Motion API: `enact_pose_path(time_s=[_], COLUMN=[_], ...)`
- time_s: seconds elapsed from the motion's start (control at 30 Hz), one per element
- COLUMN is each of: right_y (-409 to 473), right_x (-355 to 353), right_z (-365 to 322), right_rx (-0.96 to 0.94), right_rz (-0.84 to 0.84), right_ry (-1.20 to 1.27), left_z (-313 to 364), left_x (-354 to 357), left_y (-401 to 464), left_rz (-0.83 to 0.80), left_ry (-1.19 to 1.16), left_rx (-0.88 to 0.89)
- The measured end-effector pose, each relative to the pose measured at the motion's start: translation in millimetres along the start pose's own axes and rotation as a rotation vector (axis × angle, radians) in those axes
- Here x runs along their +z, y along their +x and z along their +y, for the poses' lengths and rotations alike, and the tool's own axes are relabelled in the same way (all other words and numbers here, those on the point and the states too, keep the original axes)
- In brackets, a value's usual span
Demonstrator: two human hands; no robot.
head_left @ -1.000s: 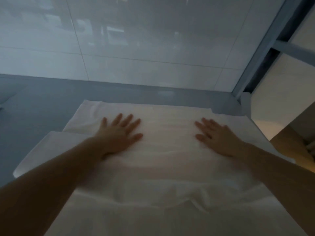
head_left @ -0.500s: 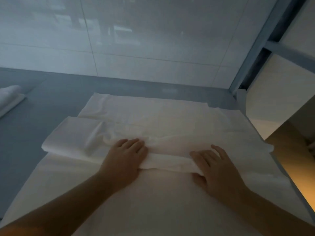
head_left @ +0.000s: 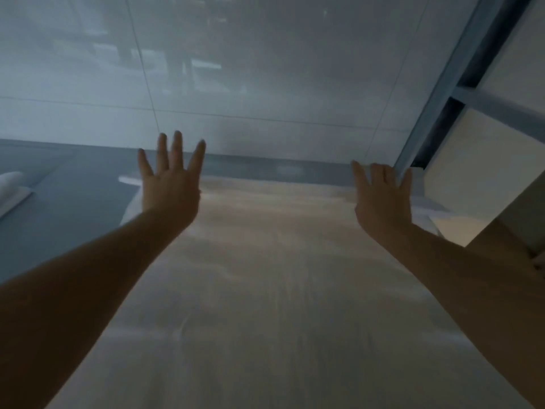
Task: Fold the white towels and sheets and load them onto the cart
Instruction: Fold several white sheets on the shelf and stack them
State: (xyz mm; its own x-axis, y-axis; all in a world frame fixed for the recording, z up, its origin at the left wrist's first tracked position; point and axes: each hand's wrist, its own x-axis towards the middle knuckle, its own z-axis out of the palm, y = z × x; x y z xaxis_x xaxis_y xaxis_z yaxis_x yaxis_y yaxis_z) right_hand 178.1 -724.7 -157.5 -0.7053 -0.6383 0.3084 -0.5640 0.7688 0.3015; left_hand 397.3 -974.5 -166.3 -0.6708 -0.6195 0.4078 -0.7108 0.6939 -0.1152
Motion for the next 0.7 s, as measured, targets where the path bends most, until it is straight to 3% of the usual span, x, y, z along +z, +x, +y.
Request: enact_pose_path(time_s=[0.13,0.2,0.27,0.43,0.7], right_y=[-40,-63,-69,-22,48], right_x=[12,22,37,77,104], right_z=[-50,-73,-84,-56,-49], right_rx=[-0.313,-0.506,-0.595,-0.345,0.018], right_rz=[0.069,0.014,-0.100,-0.210,-0.339], right_ry=[0.364,0.575,0.609,0.418,0.302], left_z=[50,73,84,55,40], left_x=[20,30,45,78,109], left_y=[-48,-71,-75,-22,41], left_rz=[-0.100,-0.277,-0.378,-0.465,-0.454], left_ry=[-0.234,-0.315,-0.280,-0.227,-0.164], left_rx=[0.317,0.445,0.456,0.265,0.008])
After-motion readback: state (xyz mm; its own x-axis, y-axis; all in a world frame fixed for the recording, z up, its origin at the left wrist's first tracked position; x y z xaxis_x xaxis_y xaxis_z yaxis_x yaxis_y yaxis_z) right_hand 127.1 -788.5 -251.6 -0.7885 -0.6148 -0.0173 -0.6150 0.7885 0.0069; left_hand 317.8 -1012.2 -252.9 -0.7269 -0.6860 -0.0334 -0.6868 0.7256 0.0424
